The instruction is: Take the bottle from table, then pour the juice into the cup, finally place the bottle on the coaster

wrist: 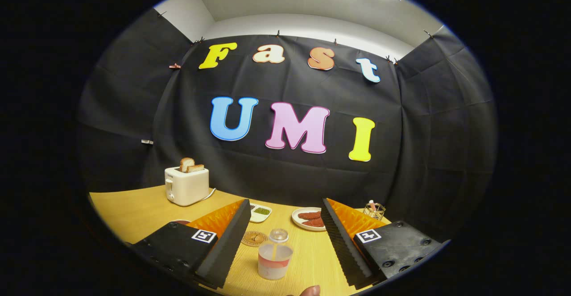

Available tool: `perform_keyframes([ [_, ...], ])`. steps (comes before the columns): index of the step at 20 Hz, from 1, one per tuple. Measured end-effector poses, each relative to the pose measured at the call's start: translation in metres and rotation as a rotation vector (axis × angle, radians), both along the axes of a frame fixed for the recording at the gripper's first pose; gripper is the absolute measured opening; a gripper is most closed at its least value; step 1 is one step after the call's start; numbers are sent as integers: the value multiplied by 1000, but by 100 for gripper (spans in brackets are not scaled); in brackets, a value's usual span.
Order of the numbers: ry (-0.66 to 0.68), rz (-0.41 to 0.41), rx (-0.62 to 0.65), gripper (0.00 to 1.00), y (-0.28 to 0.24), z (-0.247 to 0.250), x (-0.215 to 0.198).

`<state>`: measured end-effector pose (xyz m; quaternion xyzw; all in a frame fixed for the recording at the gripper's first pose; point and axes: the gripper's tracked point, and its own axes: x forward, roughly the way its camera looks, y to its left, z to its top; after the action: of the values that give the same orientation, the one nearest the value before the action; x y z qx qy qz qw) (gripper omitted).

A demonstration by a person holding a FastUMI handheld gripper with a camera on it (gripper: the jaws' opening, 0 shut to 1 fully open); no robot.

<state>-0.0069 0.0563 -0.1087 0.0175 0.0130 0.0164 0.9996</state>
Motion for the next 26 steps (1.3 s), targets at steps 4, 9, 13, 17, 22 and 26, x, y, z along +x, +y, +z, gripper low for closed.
perform_keyframes([
  [4, 27, 1, 2, 97, 10, -52, 8],
  [9, 64, -34, 20, 97, 13, -103, 16],
  [13, 92, -50, 35, 97, 12, -132, 18],
  [17, 104, -53, 35, 97, 15, -145, 21],
  [22, 147, -103, 31, 76, 7, -146, 25],
  [26, 174, -102, -70, 72, 7, -122, 27],
])
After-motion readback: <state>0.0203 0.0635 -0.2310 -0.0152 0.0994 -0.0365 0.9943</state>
